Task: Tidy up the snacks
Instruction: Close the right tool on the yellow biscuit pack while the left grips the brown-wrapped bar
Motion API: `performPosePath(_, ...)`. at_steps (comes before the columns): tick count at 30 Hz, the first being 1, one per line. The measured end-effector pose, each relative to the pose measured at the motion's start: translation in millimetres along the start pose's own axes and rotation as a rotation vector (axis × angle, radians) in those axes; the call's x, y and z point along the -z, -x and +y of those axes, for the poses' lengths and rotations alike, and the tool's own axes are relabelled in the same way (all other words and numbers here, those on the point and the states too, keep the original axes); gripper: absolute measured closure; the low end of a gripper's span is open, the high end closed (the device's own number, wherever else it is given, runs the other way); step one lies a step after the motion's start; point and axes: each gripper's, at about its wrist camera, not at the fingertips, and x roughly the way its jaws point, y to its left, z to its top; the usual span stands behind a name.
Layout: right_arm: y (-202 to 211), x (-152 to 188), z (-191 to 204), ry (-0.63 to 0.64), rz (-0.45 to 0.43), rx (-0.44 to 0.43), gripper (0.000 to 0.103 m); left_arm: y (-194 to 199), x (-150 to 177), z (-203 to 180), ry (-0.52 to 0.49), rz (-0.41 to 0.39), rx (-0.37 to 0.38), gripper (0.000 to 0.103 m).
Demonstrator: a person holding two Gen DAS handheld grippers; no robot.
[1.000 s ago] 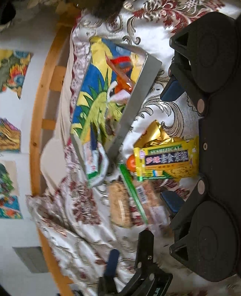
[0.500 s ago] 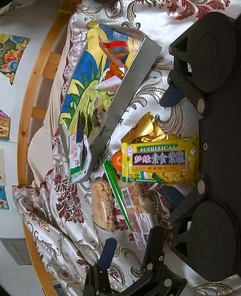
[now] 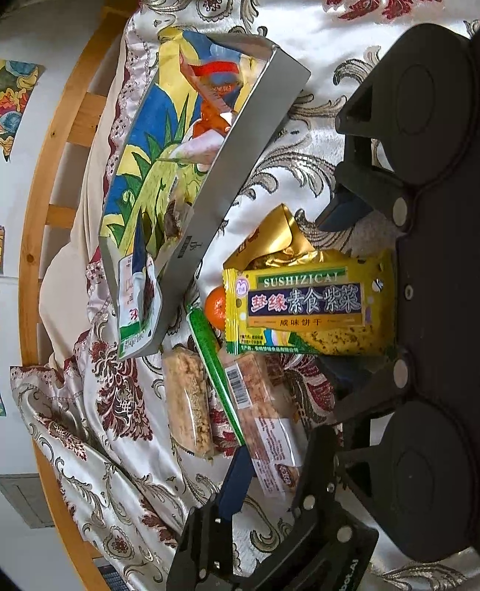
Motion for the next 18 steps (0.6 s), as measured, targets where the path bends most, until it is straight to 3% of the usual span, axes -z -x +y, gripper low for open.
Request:
performPosePath(5,-2,1,-1,-0.025,0.001,-0.005,0.032,-7,-2,3,0.008,0.035,-0.037,0.048)
performPosePath(7,-2,0,-1,-0.034,0.0,-0.007,0.042,-10,-2,4,0.013,0.05,-0.054,0.06)
performPosePath(15,0,-4,4,-0.031,0.013,0.017,0.051,-11,-4,3,0.019,0.074,-0.067,0.061)
performPosePath(18,7,-5,11,0.015,-0.028,0.03,0.052,-7,-9,12,0.127,0.103,-0.013,0.062)
